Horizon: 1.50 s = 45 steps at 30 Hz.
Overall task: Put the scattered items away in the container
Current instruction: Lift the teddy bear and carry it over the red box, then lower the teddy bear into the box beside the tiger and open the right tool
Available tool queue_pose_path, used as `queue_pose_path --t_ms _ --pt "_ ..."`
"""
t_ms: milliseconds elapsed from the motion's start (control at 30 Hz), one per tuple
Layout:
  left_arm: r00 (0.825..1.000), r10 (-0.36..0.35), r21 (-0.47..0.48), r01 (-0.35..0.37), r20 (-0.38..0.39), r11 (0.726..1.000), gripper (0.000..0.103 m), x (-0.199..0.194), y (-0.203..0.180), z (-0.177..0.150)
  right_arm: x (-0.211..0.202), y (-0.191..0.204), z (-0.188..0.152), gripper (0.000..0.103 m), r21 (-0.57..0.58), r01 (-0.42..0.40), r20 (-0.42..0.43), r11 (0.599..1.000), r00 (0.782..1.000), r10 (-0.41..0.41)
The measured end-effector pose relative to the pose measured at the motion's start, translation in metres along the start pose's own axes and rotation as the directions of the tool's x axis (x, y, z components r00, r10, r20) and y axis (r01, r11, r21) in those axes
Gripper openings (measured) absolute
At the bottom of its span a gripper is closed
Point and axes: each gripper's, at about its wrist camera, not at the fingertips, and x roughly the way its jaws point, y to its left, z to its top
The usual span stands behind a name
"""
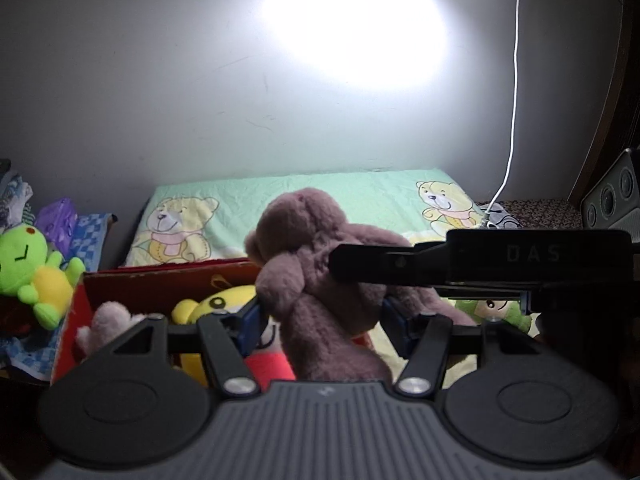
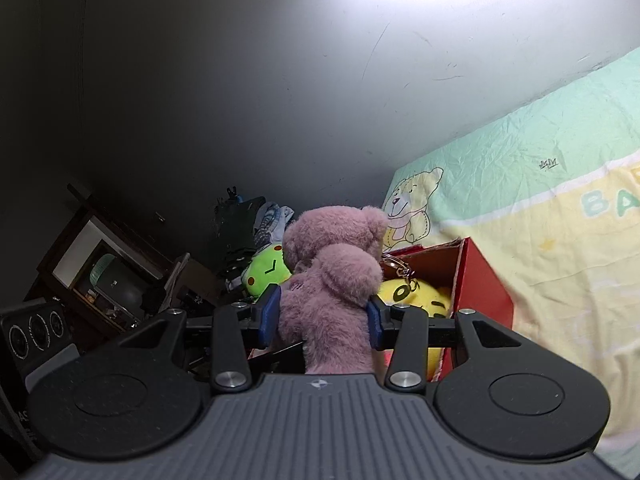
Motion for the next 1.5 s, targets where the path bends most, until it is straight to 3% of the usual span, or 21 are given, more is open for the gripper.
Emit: queue_pose_path --t_ms 200,367,467,633,767,900,1100,1233,1367,1500 --pt "0.997 -0.018 -0.019 0.017 -0.075 1.0 0.063 0.02 0.031 -0.02 0.023 0.001 -0.021 0.046 0.027 0.064 -0.039 0.998 0.997 -0.063" --pt "0.994 -0.03 -0.011 0.029 -0.107 1.0 0.07 0.037 0.043 -0.036 0.029 -0.001 -0.031 0.047 0.025 0.148 -0.053 0.989 0.988 -0.147" --pt "0.991 -0.066 -0.014 0.065 -0.116 0.998 0.073 0.043 0.05 -0.038 0.024 0.001 -0.031 0.048 0.022 0.182 -0.033 0.983 0.983 -0.182" --pt "0.991 -0.064 0.052 0.07 -0.117 0.996 0.075 0.043 0.049 -0.036 0.008 0.008 -0.033 0.047 0.004 0.235 0.04 0.972 0.971 -0.235" --pt "0.993 -0.074 0.096 0.083 -0.089 0.992 0.075 0.033 0.051 -0.032 -0.003 0.02 -0.035 0.037 -0.052 0.265 0.085 0.963 0.962 -0.26" --pt "0.997 -0.049 0.145 0.058 -0.066 0.988 0.075 0.034 0.057 -0.028 0.011 0.027 -0.038 0.027 -0.086 0.303 0.032 0.949 0.953 -0.302" --pt "0.992 -0.082 0.104 0.092 -0.093 0.99 0.083 0.052 0.071 -0.028 0.034 0.024 -0.039 0.026 -0.044 0.35 -0.02 0.936 0.936 -0.351" --pt "0.994 -0.046 0.105 0.057 -0.104 0.993 0.086 0.062 0.081 -0.028 0.051 0.019 -0.039 0.026 0.015 0.369 -0.05 0.929 0.929 -0.367" --pt "0.991 -0.053 0.088 0.064 -0.125 0.994 0.088 0.073 0.084 -0.028 0.066 0.01 -0.038 0.028 0.044 0.431 -0.072 0.901 0.901 -0.428" --pt "0.994 -0.005 0.084 0.014 -0.107 0.996 0.099 0.078 0.079 -0.028 0.066 0.009 -0.036 0.029 0.042 0.444 -0.056 0.895 0.895 -0.442"
